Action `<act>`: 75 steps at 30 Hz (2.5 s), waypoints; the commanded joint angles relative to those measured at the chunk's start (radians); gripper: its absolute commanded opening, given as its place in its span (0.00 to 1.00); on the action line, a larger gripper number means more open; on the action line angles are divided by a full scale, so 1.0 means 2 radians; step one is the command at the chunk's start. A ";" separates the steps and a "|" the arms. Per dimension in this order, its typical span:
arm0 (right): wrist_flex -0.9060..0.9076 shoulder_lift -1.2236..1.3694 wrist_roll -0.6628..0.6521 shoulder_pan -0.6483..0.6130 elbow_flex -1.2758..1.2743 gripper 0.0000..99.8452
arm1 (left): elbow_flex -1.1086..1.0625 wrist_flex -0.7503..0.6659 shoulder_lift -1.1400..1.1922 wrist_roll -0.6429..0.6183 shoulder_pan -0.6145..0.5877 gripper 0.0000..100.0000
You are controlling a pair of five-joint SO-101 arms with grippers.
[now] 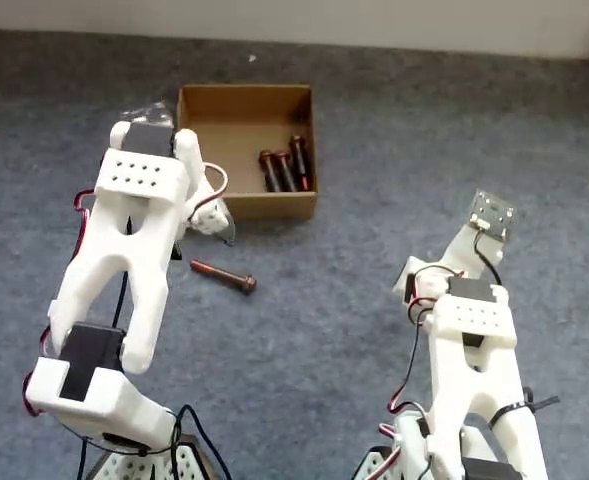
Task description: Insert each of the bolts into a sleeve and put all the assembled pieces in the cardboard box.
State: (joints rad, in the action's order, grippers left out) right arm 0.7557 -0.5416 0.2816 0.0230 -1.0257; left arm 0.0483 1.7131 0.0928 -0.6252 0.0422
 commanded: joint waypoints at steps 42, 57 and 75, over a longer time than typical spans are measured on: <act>-0.064 -0.013 0.000 0.007 -0.025 0.01 | -0.256 -0.359 -0.019 0.960 0.067 0.27; -0.064 -0.013 0.000 0.007 -0.025 0.01 | -0.356 -0.493 -0.021 0.960 0.095 0.08; -0.042 -0.019 0.000 0.006 -0.024 0.01 | -0.404 -0.466 -0.235 0.723 0.095 0.09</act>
State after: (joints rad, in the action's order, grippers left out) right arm 0.6529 -0.5416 0.2816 0.0230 -1.0840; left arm -0.7142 0.7664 -0.1450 0.9459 0.2217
